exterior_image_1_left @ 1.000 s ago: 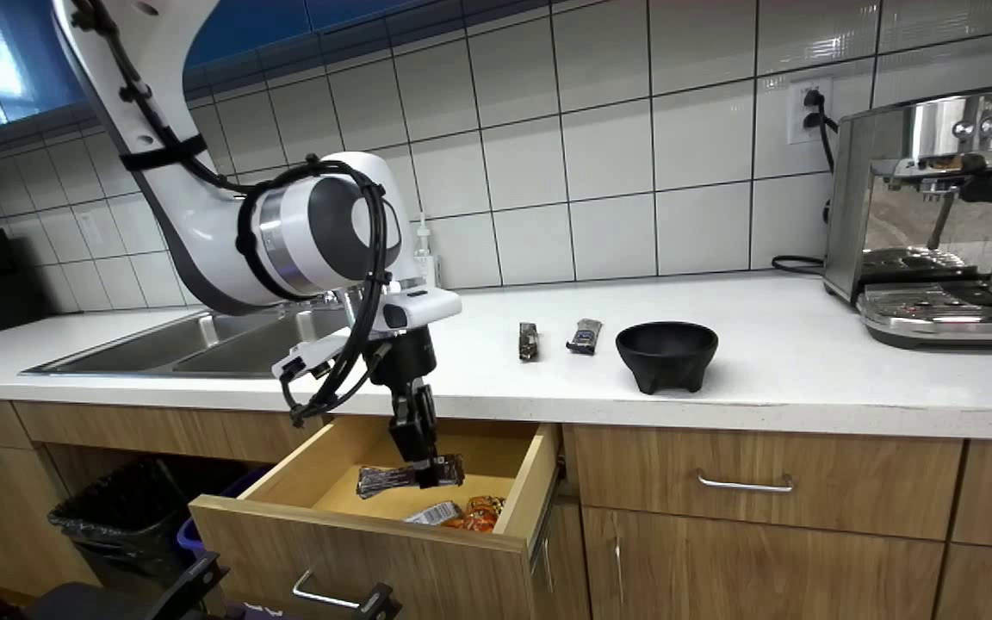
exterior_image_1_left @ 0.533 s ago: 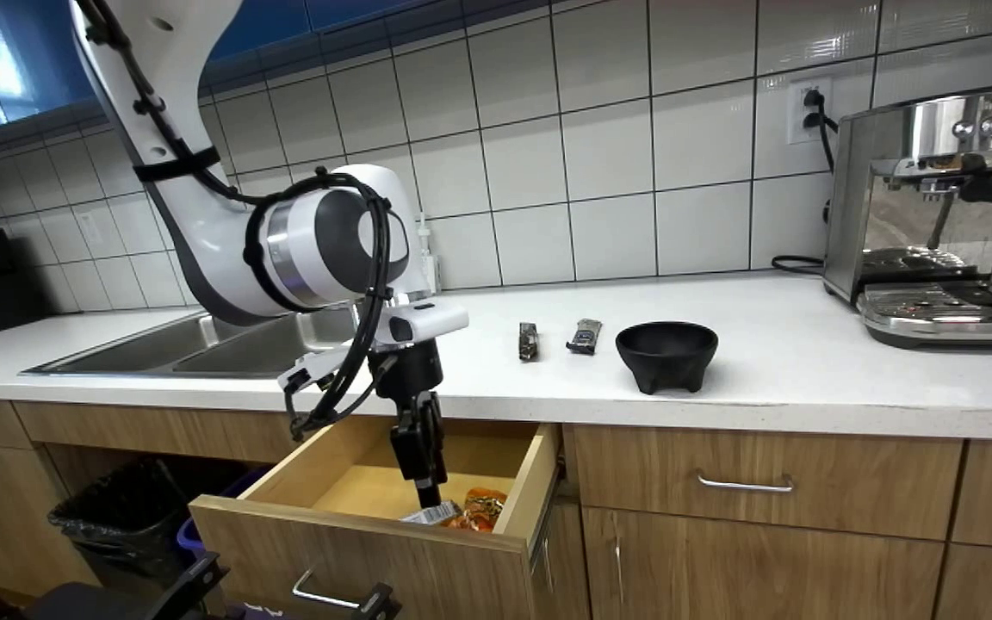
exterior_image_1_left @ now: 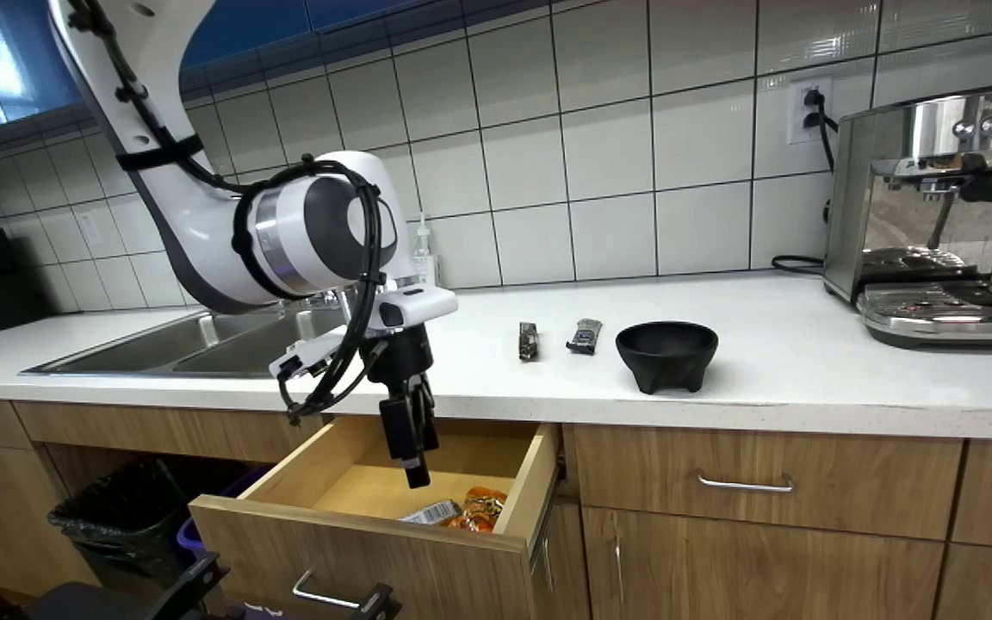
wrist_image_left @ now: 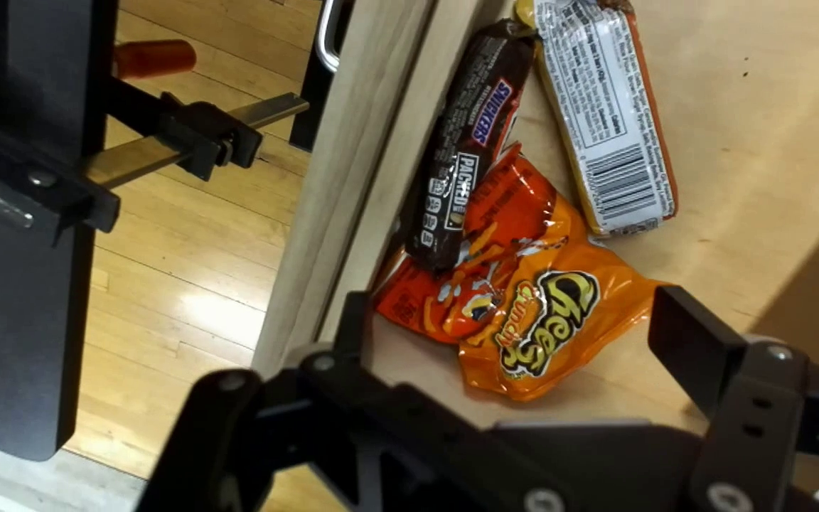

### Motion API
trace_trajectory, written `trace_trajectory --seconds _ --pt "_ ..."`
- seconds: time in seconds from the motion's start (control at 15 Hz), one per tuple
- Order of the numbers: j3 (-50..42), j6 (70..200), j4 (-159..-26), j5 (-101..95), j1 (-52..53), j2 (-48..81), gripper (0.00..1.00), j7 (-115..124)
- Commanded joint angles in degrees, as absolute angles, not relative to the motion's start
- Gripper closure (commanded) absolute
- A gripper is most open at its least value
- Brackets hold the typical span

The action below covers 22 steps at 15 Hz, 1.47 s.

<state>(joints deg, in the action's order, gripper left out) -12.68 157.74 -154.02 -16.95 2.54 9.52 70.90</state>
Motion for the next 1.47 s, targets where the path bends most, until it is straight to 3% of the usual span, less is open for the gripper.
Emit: trace_trajectory --seconds 0.0,0.67,1.4 --pt "-12.45 157.04 -156.22 -18.99 3.2 4.01 0.0 71.63" --pt "-8.42 151.15 -153.79 -20.51 0.84 -1.28 0.0 69.18" --pt "-7.3 147.0 -144.12 -18.46 -1.49 1.99 0.0 60.19"
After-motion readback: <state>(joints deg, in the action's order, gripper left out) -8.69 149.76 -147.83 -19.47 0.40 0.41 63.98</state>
